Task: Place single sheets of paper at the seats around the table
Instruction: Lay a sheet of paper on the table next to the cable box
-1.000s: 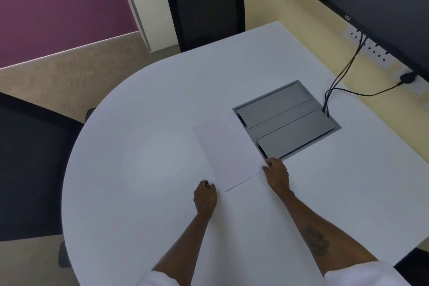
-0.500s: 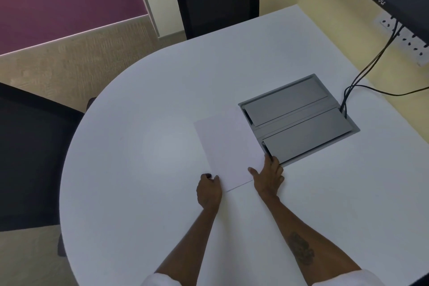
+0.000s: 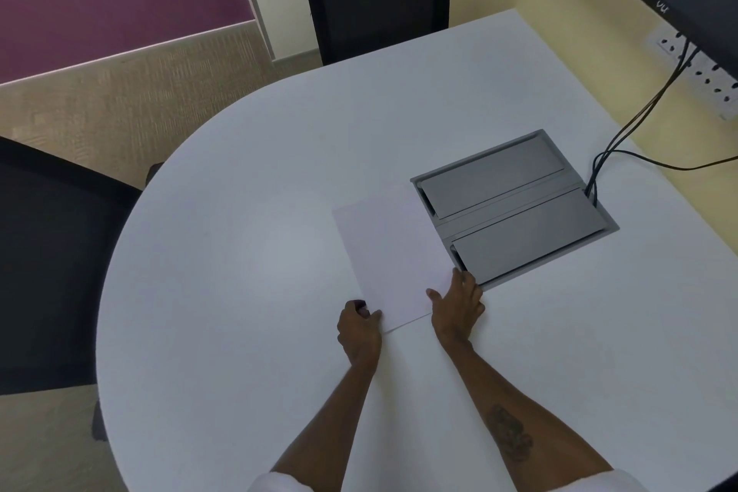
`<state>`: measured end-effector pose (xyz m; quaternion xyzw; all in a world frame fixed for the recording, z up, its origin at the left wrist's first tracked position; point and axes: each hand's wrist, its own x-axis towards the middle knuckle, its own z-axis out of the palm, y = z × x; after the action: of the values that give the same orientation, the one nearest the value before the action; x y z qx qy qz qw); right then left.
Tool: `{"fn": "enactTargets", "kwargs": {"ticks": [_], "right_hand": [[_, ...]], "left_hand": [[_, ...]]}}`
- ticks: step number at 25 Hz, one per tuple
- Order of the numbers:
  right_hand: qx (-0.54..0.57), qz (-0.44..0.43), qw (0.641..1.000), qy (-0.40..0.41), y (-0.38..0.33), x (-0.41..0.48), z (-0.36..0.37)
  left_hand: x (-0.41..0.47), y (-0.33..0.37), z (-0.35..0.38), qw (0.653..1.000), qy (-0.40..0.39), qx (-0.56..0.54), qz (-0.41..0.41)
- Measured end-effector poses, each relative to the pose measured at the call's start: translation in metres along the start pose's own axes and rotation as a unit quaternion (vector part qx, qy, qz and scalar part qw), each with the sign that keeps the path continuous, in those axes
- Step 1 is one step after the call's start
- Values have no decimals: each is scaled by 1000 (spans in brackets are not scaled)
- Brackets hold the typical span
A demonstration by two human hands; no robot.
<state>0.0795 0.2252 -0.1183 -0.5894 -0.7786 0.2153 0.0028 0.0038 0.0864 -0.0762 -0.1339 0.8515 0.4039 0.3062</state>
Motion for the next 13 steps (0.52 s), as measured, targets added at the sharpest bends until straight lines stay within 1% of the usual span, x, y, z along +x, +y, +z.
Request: {"fn": "enactTargets", "kwargs": {"ticks": [5,7,9,11,13], "right_hand": [[94,25,995,28,-4,7,-4],[145,28,988,46,-3,12,-5],[193,50,978,54,-2,14,-9],[213,78,973,52,-3,16,-15],[206,90,973,51,-2,17,-19]], "left_hand": [[0,-1,-1,1000,7,-13,4],[1,-2,-1,1000,10,-13,6],[1,-1,-1,1000,11,-13,6],[1,-1,-1,1000,15,-13,6],[0,0,-1,1000,19,-4,12]]}}
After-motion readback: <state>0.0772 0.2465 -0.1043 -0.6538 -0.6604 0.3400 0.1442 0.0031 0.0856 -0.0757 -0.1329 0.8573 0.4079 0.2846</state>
